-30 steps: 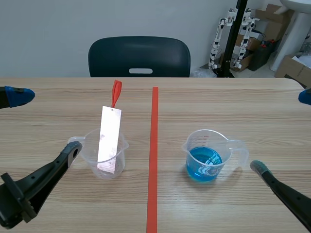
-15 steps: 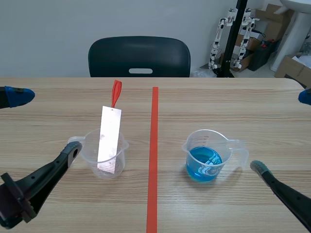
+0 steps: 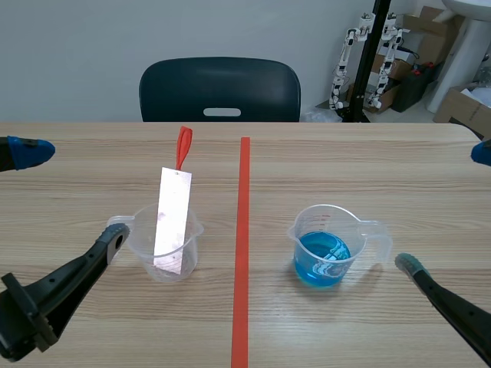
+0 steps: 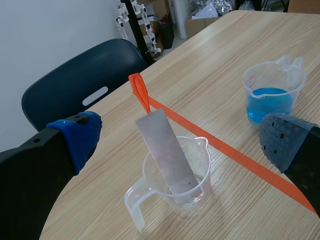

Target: Do the redox reaction experiment. return to the home posture

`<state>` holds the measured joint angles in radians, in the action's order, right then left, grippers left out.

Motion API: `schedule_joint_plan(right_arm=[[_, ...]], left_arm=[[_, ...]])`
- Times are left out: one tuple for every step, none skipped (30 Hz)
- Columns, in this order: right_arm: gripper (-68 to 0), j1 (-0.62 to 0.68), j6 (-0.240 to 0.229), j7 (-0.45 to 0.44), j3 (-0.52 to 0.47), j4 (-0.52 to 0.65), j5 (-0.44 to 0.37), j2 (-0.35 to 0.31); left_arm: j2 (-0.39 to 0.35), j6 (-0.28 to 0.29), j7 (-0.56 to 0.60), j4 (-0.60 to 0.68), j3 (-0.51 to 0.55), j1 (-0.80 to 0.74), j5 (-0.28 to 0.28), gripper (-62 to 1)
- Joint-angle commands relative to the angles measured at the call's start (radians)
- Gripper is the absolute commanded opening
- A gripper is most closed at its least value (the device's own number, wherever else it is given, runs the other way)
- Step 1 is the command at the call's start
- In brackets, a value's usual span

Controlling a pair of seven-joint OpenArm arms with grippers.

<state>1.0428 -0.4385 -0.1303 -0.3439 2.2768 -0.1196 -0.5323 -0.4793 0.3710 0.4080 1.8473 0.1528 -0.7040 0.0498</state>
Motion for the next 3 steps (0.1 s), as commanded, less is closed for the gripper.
schedule_joint_plan(right_arm=[[0.4,0.005,0.004,-0.01,-0.008,0.002,-0.006,-0.008],[0.4,0.005,0.004,-0.01,-0.008,0.002,-0.006,-0.008],[0.4,0.005,0.004,-0.01,-0.008,0.002,-0.006,-0.008]], left_arm=[[0.002,-0.001,0.014,0.016,-0.008,-0.005,0.013,1.4],[0.002,-0.001,0.014,0.016,-0.008,-0.005,0.013,1.4],[0.002,-0.001,0.014,0.016,-0.008,-0.005,0.013,1.4]])
